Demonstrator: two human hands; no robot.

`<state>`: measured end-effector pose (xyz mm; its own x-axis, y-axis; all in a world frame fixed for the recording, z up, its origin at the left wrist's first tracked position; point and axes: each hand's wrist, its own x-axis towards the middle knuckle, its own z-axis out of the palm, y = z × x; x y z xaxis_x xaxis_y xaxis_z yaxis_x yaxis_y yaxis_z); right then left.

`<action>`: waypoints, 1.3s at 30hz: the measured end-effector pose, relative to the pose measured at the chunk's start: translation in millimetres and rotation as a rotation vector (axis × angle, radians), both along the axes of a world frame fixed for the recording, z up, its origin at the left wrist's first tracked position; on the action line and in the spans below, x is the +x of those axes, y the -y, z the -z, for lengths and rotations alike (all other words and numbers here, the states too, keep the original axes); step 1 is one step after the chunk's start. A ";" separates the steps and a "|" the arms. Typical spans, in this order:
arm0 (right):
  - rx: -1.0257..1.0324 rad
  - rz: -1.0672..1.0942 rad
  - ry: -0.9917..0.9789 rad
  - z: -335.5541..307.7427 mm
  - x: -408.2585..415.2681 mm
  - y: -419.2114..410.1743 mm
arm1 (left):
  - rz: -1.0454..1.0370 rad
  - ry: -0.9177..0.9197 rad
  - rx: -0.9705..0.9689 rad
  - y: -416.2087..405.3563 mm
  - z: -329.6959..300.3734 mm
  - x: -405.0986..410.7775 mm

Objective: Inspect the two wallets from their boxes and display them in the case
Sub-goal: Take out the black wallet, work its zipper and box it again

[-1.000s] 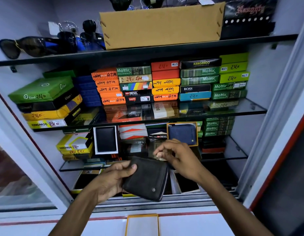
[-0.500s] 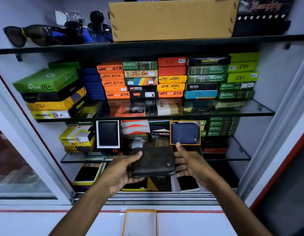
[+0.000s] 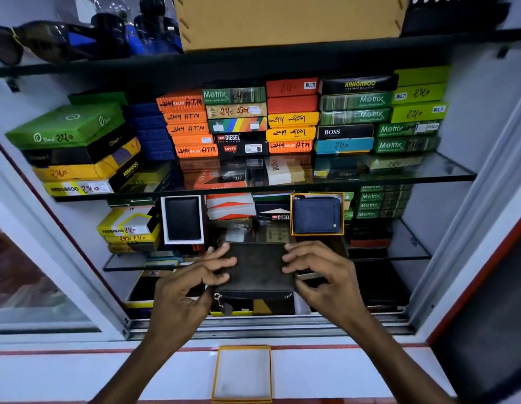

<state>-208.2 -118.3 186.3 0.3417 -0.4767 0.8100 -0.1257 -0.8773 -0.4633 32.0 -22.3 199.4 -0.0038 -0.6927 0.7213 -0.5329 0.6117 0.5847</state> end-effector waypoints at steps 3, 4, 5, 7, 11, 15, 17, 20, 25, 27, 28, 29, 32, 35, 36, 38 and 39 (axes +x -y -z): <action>-0.009 0.008 0.021 13.8 5.8 -6.3 | -0.038 0.014 0.017 -4.8 14.3 3.7; 0.025 0.013 0.023 19.2 6.8 -8.2 | -0.038 -0.018 0.057 -6.7 19.4 5.3; 0.071 0.014 0.026 25.4 8.0 -10.1 | -0.027 -0.084 0.111 -9.2 24.6 6.7; 0.233 0.010 0.022 38.9 10.8 -13.8 | -0.021 -0.234 0.258 -13.3 35.2 10.0; 0.913 -0.016 0.021 74.4 26.9 -26.1 | -0.172 -0.493 0.642 -17.5 76.4 14.0; 1.115 0.098 -0.174 120.4 46.3 -40.8 | -0.452 -0.711 0.870 -18.2 131.2 13.5; 1.168 0.153 -0.231 144.0 51.8 -47.1 | -0.535 -0.643 0.944 -19.5 153.5 12.9; 1.283 0.200 -0.332 169.0 59.4 -53.0 | -0.599 -0.469 1.004 -22.2 176.7 8.5; 1.292 0.312 -0.528 189.8 64.0 -54.6 | -0.580 -0.187 1.001 -25.2 198.7 0.3; 1.287 0.327 -0.544 191.1 65.3 -52.3 | -0.577 -0.149 0.987 -25.0 203.5 -0.5; 1.286 0.332 -0.548 191.9 65.7 -51.0 | -0.592 -0.141 0.981 -24.6 205.1 -0.4; 1.298 0.343 -0.542 192.6 65.7 -50.5 | -0.611 -0.151 0.972 -24.5 206.6 -0.4; 1.404 0.376 -0.448 195.4 64.1 -51.7 | -0.653 -0.204 1.020 -24.8 209.9 -0.9; 1.504 0.347 -0.401 193.5 65.6 -52.9 | -0.618 -0.181 1.151 -25.0 209.2 0.7; 1.518 0.326 -0.396 191.3 65.3 -53.3 | -0.602 -0.162 1.172 -25.8 205.9 0.5; 1.538 0.297 -0.373 182.6 62.8 -54.8 | -0.593 -0.163 1.161 -28.0 195.9 -0.5; 1.550 0.282 -0.339 176.4 61.1 -54.5 | -0.597 -0.179 1.134 -28.2 189.7 -0.1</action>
